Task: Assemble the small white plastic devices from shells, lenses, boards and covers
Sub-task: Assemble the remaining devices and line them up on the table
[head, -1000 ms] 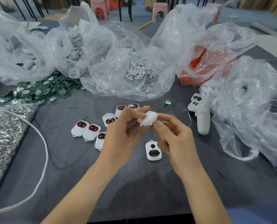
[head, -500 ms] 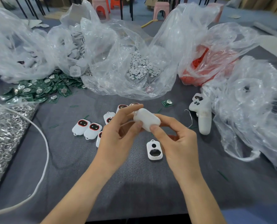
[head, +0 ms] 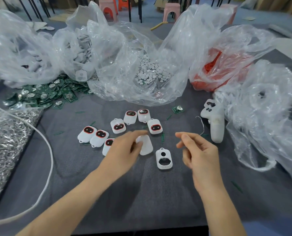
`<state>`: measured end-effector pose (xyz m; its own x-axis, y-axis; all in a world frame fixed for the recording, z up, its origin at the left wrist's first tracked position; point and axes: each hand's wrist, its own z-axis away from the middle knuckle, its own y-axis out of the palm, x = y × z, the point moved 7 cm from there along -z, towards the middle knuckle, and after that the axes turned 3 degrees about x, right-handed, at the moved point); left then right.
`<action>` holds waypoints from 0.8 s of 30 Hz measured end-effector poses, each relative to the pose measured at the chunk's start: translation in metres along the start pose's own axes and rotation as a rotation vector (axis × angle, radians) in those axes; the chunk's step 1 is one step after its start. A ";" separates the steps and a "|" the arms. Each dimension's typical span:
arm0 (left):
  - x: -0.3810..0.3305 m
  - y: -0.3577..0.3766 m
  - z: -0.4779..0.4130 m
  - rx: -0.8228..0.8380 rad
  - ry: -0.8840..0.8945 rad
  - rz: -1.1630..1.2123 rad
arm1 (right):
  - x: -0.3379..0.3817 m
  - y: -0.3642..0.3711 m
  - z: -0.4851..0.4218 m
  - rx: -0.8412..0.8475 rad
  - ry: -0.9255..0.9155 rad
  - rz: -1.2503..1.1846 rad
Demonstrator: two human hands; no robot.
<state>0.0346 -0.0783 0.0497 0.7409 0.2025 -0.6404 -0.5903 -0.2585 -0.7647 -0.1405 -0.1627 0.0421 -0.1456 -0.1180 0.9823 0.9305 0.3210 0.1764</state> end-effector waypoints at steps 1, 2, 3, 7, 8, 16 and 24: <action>-0.001 -0.003 -0.002 -0.036 0.033 -0.033 | -0.005 -0.003 0.000 -0.015 0.009 0.015; -0.002 -0.006 -0.004 -0.059 0.067 -0.066 | -0.010 -0.006 -0.001 -0.034 0.016 0.031; -0.003 -0.006 -0.006 -0.037 0.112 -0.097 | -0.015 -0.009 0.000 -0.054 0.019 0.042; -0.009 0.017 -0.001 0.255 0.259 -0.259 | -0.022 -0.016 -0.001 -0.083 -0.013 0.062; -0.009 0.016 -0.001 0.229 0.275 -0.278 | -0.023 -0.016 -0.001 -0.078 -0.028 0.076; -0.011 0.010 -0.020 0.114 -0.108 0.595 | -0.025 -0.017 0.004 -0.058 -0.109 0.210; -0.044 0.030 -0.032 0.183 -0.005 0.634 | -0.015 -0.006 0.009 0.102 -0.134 0.097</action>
<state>-0.0054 -0.1254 0.0569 0.2304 0.0682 -0.9707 -0.9571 -0.1640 -0.2388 -0.1472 -0.1541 0.0269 -0.1066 0.0425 0.9934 0.9045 0.4190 0.0792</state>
